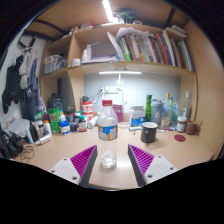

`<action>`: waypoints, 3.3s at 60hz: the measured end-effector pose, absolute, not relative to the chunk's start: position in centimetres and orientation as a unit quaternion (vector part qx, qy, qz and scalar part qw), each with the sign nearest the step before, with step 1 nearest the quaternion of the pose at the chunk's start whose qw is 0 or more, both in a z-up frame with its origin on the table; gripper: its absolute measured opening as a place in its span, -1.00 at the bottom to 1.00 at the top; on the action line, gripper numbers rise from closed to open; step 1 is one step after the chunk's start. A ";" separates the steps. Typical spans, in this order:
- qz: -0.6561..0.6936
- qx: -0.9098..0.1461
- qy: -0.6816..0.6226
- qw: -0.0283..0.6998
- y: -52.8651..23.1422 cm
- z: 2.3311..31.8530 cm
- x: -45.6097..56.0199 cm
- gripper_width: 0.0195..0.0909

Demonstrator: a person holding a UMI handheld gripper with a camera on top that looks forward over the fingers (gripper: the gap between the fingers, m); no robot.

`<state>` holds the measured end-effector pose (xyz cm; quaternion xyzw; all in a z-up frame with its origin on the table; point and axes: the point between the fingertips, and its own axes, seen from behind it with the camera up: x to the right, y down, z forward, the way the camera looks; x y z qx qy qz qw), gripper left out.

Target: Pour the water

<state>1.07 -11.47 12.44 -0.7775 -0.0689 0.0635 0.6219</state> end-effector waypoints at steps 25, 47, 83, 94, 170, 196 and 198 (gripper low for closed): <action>0.051 -0.775 -0.044 0.628 2.6 6.9 -2.8 -0.08; 0.141 -0.793 -0.004 0.593 5.7 8.0 -3.8 -0.52; 0.699 -0.495 0.498 0.138 16.5 19.9 -1.2 -0.53; 0.708 -0.406 0.569 0.103 18.6 20.9 2.0 -0.53; -0.070 -0.770 0.060 0.632 21.8 7.8 42.9 -0.50; 0.008 -0.794 0.084 0.602 20.9 7.0 42.4 0.42; 0.021 -0.798 0.096 0.594 20.5 7.0 42.5 0.61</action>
